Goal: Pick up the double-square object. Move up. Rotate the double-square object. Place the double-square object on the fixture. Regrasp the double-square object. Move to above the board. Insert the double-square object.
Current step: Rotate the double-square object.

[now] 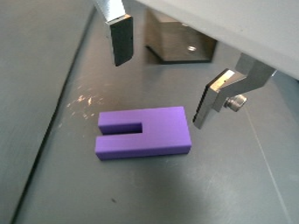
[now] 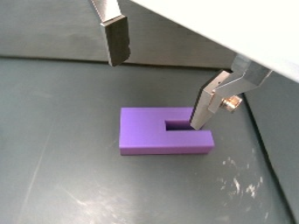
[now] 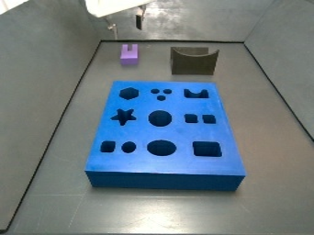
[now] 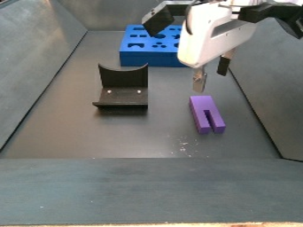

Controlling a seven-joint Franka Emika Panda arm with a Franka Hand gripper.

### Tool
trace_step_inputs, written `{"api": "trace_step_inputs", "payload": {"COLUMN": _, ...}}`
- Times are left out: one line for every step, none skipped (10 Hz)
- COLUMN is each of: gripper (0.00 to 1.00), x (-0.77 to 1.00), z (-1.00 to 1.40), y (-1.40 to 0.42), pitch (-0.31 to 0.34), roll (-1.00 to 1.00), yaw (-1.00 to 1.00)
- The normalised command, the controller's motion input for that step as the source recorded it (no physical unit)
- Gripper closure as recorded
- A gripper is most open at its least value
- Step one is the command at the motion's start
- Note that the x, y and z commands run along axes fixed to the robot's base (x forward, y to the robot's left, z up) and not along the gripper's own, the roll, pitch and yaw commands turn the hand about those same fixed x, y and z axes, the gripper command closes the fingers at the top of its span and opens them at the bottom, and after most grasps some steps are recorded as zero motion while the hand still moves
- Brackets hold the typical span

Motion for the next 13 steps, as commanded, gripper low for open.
{"api": "trace_step_inputs", "payload": {"gripper": 0.0, "x": 0.04, "z": -0.03, "y": 0.0, "pitch": -0.008, "roll": 0.0, "yaw": 1.0}}
{"api": "trace_step_inputs", "payload": {"gripper": 0.0, "x": 0.04, "z": -0.03, "y": 0.0, "pitch": -0.008, "roll": 0.0, "yaw": 1.0}}
{"api": "trace_step_inputs", "payload": {"gripper": 0.0, "x": 0.04, "z": -0.03, "y": 0.0, "pitch": -0.008, "roll": 0.0, "yaw": 1.0}}
{"api": "trace_step_inputs", "payload": {"gripper": 0.0, "x": 0.04, "z": -0.03, "y": 0.0, "pitch": -0.009, "roll": 0.0, "yaw": 1.0}}
{"api": "trace_step_inputs", "payload": {"gripper": 0.0, "x": 0.04, "z": -0.03, "y": 0.0, "pitch": -0.009, "roll": 0.0, "yaw": 1.0}}
{"api": "trace_step_inputs", "payload": {"gripper": 0.0, "x": 0.04, "z": -0.03, "y": 0.0, "pitch": -0.009, "roll": 0.0, "yaw": 1.0}}
{"api": "trace_step_inputs", "payload": {"gripper": 0.0, "x": 0.04, "z": -0.03, "y": 0.0, "pitch": -0.01, "roll": 0.0, "yaw": 1.0}}
{"api": "trace_step_inputs", "payload": {"gripper": 0.0, "x": 0.04, "z": -0.03, "y": 0.0, "pitch": -0.01, "roll": 0.0, "yaw": 1.0}}
{"api": "trace_step_inputs", "payload": {"gripper": 0.0, "x": 0.04, "z": -0.03, "y": 0.0, "pitch": -0.01, "roll": 0.0, "yaw": 1.0}}
{"api": "trace_step_inputs", "payload": {"gripper": 0.0, "x": 0.04, "z": -0.03, "y": 0.0, "pitch": -0.011, "roll": 0.0, "yaw": 1.0}}
{"api": "trace_step_inputs", "payload": {"gripper": 0.0, "x": 0.04, "z": -0.03, "y": 0.0, "pitch": -0.011, "roll": 0.0, "yaw": 1.0}}
{"api": "trace_step_inputs", "payload": {"gripper": 0.0, "x": 0.04, "z": -0.03, "y": 0.0, "pitch": -0.012, "roll": 0.0, "yaw": 1.0}}
{"api": "trace_step_inputs", "payload": {"gripper": 0.0, "x": 0.04, "z": -0.03, "y": 0.0, "pitch": -0.013, "roll": 0.0, "yaw": 1.0}}
